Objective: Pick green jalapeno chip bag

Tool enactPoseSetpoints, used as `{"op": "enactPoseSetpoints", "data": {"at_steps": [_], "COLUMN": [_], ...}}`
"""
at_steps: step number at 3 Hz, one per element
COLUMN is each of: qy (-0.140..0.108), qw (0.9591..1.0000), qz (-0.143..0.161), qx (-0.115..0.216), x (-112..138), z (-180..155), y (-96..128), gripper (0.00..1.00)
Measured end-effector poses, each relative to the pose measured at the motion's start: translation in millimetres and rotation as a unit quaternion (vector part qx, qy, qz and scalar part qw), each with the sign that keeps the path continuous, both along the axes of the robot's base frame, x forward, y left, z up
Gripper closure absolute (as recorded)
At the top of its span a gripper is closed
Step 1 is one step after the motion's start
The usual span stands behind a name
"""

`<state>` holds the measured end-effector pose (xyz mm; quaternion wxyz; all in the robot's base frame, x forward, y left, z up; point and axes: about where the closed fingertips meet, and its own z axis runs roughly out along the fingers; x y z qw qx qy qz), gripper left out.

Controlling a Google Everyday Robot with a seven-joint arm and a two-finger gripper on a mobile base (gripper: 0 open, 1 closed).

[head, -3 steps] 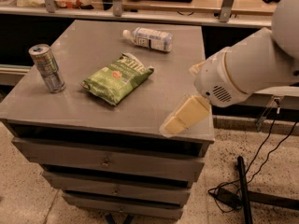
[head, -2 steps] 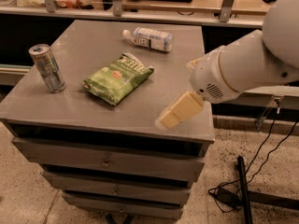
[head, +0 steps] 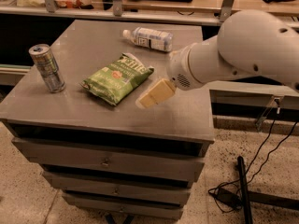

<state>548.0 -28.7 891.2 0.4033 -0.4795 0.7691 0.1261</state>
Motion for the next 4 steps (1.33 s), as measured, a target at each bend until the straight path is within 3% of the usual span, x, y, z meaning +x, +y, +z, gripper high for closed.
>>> {"op": "enactPoseSetpoints", "data": {"at_steps": [2,4], "qy": [0.018,0.017], "qw": [0.9981,0.9959], "qz": [0.008,0.01], "qx": [0.059,0.089], "x": [29.1,42.2], "z": [-17.9,-26.6], "y": [28.6,60.9], "gripper": [0.0,0.0]}}
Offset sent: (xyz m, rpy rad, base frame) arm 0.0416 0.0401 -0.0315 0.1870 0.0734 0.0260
